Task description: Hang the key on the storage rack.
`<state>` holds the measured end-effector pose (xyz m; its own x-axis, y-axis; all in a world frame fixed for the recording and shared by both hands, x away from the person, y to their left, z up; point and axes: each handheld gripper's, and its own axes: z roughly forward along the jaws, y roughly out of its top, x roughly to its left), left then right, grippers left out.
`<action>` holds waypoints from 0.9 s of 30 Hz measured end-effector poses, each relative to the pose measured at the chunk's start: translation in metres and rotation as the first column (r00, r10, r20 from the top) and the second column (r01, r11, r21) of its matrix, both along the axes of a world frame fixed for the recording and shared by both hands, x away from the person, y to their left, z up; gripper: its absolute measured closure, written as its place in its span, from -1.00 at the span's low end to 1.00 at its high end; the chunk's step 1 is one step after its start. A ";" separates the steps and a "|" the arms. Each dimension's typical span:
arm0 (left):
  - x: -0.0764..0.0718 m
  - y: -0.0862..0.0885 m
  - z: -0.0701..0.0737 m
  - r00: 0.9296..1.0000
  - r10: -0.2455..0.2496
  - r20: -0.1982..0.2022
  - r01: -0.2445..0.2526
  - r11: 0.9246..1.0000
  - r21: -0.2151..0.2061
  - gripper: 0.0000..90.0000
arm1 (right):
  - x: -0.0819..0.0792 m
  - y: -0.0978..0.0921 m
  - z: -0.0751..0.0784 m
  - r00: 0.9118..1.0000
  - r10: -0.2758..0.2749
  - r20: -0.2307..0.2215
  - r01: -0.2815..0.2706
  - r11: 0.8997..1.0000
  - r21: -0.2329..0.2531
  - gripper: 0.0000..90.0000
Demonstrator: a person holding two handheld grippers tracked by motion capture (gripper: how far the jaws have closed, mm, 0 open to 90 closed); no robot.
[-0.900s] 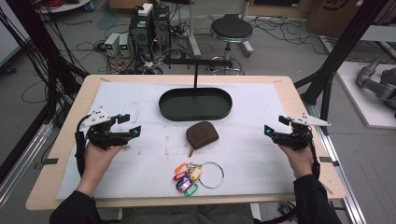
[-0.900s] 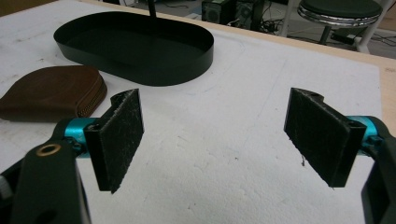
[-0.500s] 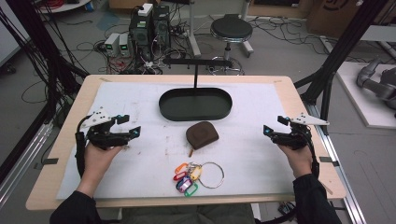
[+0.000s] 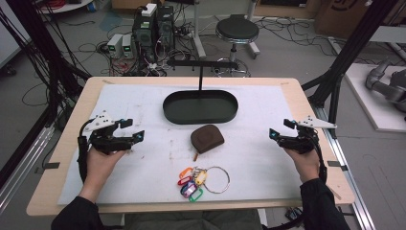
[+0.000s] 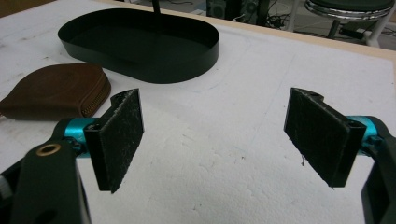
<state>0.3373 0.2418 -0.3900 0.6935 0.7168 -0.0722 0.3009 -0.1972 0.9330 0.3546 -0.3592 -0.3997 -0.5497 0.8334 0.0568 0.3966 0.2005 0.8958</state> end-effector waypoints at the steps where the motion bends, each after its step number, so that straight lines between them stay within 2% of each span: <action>1: 0.000 0.000 0.000 1.000 -0.003 0.000 0.003 1.000 0.001 -0.36 | 0.000 0.001 0.000 1.000 0.003 -0.001 -0.003 1.000 0.002 -0.55; 7: -0.001 -0.007 0.000 0.999 -0.036 -0.007 0.036 0.999 -0.004 -0.34 | 0.001 0.003 -0.001 1.000 0.015 -0.008 -0.015 1.000 -0.002 -0.55; 8: -0.002 -0.013 0.001 0.998 -0.062 -0.009 0.062 0.998 -0.007 -0.33 | 0.001 0.003 -0.002 1.000 0.017 -0.012 -0.017 1.000 -0.005 -0.55; 10: -0.002 -0.017 0.002 0.997 -0.077 -0.008 0.077 0.997 -0.011 -0.33 | 0.002 0.003 -0.002 1.000 0.017 -0.012 -0.017 1.000 -0.007 -0.55; 12: -0.004 -0.030 0.003 0.992 -0.127 -0.007 0.127 0.992 -0.006 -0.31 | 0.002 0.003 -0.002 1.000 0.016 -0.014 -0.016 1.000 -0.006 -0.55; 13: -0.004 -0.030 0.003 0.992 -0.127 -0.007 0.127 0.992 -0.006 -0.29 | 0.002 0.003 -0.002 1.000 0.016 -0.014 -0.016 1.000 -0.006 -0.55; 19: -0.004 -0.060 0.004 0.973 -0.231 -0.018 0.231 0.973 0.003 -0.26 | 0.003 0.002 -0.003 1.000 0.014 -0.019 -0.014 1.000 -0.010 -0.55; 27: -0.002 -0.097 0.003 0.950 -0.311 -0.038 0.312 0.950 0.012 -0.15 | 0.004 0.002 -0.003 1.000 0.011 -0.022 -0.012 1.000 -0.014 -0.55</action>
<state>0.3358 0.1446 -0.3875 0.8797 0.4668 -0.0902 0.2548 -0.3027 0.9184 0.3584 -0.3570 -0.4028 -0.5581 0.8277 0.0575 0.4137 0.2175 0.8840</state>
